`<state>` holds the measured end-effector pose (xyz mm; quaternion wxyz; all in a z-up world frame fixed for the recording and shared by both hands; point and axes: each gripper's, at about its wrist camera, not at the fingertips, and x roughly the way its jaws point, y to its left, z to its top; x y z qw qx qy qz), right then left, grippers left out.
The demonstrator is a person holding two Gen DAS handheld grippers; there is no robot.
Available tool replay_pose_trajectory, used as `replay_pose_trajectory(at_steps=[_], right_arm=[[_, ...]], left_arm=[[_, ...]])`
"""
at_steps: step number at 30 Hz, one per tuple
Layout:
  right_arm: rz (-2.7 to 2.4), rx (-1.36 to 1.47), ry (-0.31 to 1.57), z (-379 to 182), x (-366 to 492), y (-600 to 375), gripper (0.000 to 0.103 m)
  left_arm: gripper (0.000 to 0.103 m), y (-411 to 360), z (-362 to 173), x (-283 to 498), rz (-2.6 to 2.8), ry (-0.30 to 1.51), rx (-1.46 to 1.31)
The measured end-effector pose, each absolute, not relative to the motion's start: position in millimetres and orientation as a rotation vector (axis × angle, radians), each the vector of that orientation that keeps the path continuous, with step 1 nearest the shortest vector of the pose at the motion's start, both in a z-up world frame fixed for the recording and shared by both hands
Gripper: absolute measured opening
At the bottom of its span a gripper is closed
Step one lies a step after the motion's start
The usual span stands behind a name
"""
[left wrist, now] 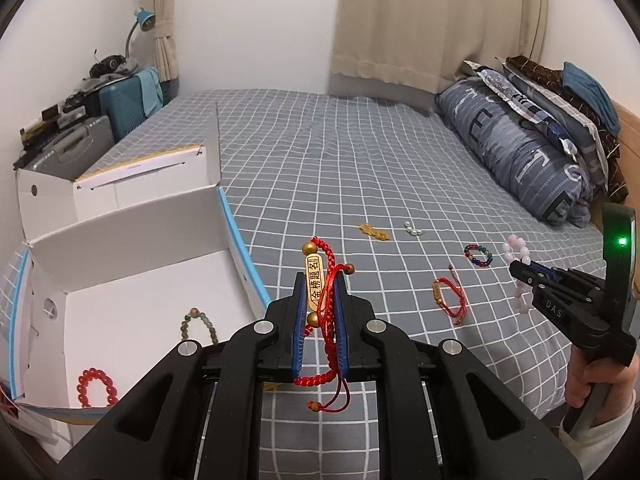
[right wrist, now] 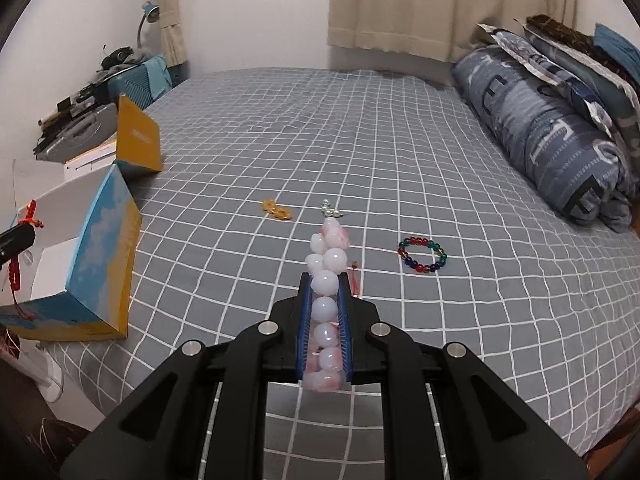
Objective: Organize jewelry
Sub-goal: 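Carry both bracelets into the white box and open both tools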
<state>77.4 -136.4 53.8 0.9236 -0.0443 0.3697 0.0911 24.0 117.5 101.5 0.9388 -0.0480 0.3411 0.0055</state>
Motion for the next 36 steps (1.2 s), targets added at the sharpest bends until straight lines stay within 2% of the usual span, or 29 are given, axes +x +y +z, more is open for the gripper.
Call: replay_pose_trajectory(at_steps=[36], right_arm=[[0.270,-0.155,0.754,67,73,-62,0.012]], left_arm=[[0.012,205,103,5,0.236,0.701,-0.154]])
